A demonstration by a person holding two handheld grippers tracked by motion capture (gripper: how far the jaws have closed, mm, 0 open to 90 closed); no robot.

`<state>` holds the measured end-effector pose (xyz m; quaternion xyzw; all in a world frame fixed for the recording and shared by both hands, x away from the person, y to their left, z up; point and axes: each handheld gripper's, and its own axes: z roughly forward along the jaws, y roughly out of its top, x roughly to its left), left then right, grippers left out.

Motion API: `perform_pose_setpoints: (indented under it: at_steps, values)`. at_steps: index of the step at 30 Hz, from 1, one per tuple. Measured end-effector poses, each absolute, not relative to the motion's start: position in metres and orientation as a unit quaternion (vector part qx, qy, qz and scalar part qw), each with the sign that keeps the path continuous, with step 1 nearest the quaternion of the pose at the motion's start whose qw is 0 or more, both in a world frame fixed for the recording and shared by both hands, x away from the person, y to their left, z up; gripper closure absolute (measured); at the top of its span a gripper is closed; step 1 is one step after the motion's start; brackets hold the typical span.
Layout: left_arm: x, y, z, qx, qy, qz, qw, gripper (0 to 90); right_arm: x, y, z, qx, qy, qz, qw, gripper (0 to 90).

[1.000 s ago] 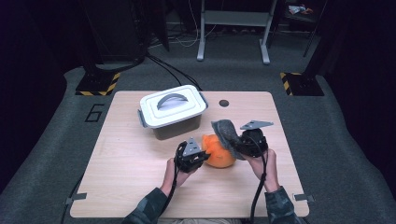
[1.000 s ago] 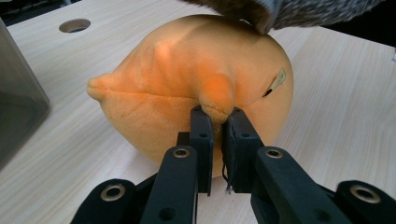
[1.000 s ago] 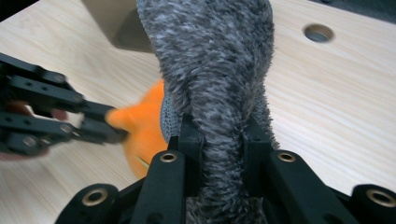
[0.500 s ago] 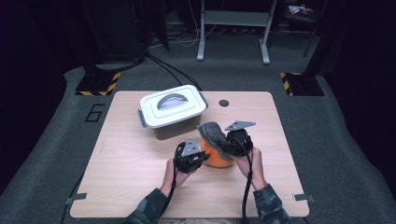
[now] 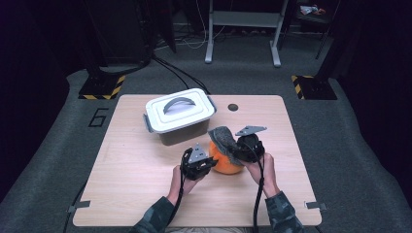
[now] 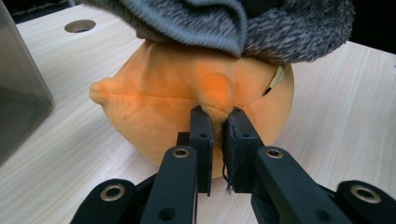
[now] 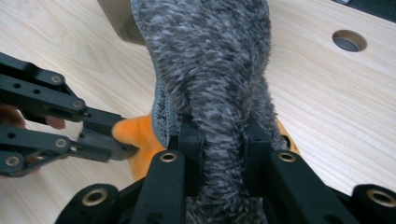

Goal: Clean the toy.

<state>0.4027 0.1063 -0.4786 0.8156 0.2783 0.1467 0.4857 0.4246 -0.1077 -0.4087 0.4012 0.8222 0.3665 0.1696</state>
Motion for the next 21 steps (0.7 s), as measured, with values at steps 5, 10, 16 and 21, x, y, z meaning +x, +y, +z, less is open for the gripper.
perform_pose_setpoints:
  at_steps: [5, 10, 16, 21]
  values:
    - [0.402, 0.105, -0.479, 0.816, 0.277, 0.149, 0.485, 82.7, 0.422, -0.123, -0.413, 0.416, 0.814, 0.364, 0.179, 75.0]
    - [0.402, 0.105, -0.479, 0.817, 0.276, 0.148, 0.484, 82.8, 0.419, -0.143, -0.421, 0.441, 0.801, 0.358, 0.188, 75.1]
    - [0.402, 0.106, -0.481, 0.815, 0.278, 0.149, 0.486, 82.8, 0.421, -0.166, -0.441, 0.477, 0.785, 0.35, 0.182, 75.1]
    - [0.402, 0.106, -0.481, 0.816, 0.277, 0.148, 0.485, 82.8, 0.423, -0.176, -0.456, 0.494, 0.778, 0.351, 0.166, 75.1]
